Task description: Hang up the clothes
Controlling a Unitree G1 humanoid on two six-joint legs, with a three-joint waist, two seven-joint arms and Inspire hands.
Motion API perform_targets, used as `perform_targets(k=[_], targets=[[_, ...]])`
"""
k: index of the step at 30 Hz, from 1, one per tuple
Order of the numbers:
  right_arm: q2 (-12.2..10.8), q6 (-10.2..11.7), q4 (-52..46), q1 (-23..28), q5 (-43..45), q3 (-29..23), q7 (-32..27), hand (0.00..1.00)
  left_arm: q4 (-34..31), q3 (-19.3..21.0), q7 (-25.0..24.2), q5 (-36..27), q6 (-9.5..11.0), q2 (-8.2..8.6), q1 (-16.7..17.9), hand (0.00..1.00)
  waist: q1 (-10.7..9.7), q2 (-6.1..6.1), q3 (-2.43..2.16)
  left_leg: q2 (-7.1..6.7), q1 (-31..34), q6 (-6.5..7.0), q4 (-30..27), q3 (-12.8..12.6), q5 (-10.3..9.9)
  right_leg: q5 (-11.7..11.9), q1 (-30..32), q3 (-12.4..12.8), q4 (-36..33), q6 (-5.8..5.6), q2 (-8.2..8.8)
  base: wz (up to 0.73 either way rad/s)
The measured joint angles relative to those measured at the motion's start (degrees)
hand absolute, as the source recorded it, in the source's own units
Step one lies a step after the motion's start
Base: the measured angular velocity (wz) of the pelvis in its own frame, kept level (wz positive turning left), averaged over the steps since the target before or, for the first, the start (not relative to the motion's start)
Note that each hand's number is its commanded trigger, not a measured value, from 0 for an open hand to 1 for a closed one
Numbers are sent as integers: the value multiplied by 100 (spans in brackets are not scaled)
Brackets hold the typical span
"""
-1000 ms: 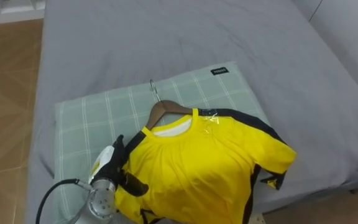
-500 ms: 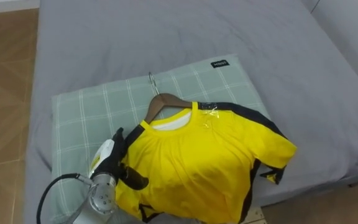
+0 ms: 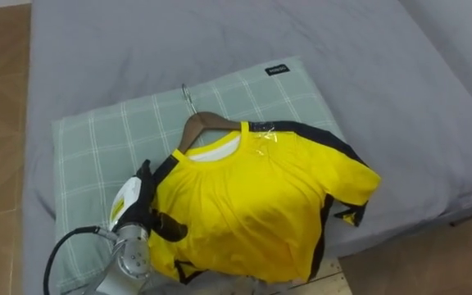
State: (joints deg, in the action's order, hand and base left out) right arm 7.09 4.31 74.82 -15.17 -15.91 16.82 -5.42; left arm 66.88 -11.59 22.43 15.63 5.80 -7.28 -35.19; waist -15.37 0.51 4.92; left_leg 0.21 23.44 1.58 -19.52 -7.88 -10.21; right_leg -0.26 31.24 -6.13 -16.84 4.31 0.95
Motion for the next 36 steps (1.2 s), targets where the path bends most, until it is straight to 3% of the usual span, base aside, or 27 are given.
perform_targets(k=[6,19,20,21,25,27,29,33,36], targets=[[0,9,-188,76,-212,264,-149,0,15,-86,313,26,64,14,-1,0,-3,-4,-3,-1,77,3,27,-65,-3,63,76,126,-2,-26,-36,-5],[7,15,-202,76,-443,538,-204,0,71,-311,956,260,168,-89,-2,0,-25,-16,-12,14,97,11,-25,-111,-10,127,78,129,-14,32,-32,0],[8,18,-202,75,-444,566,-205,0,71,-316,975,260,171,-94,-2,31,-25,-17,-12,14,97,12,-26,-113,-11,127,78,129,-16,32,-32,0],[9,34,-203,73,-445,579,-204,0,72,-318,1002,260,174,-105,-2,100,-26,-17,-13,14,96,13,-29,-116,-11,127,77,129,-19,32,-30,0],[14,103,-202,67,-562,670,-207,0,139,-409,1108,260,174,-114,-8,100,-40,-18,-14,8,90,13,-29,-120,-11,129,77,127,-35,31,-21,0],[13,106,-203,68,-636,680,-205,0,181,-443,1111,260,174,-112,-12,89,-47,-18,-15,8,90,13,-32,-122,-11,129,78,126,-38,30,-20,0],[13,106,-204,67,-669,683,-205,0,209,-442,1116,259,174,-114,-20,84,-61,-18,-15,8,92,13,-32,-125,-11,128,79,126,-38,30,-19,0],[11,106,-204,60,-723,681,-206,0,258,-437,1209,255,173,-116,-67,100,-79,-17,-16,9,93,13,-32,-141,-11,133,90,127,-47,32,-18,0],[10,106,-205,52,-756,681,-207,0,282,-437,1309,255,172,-128,-126,100,-78,-16,-18,5,89,13,-32,-144,-11,132,100,128,-75,33,-11,0]])
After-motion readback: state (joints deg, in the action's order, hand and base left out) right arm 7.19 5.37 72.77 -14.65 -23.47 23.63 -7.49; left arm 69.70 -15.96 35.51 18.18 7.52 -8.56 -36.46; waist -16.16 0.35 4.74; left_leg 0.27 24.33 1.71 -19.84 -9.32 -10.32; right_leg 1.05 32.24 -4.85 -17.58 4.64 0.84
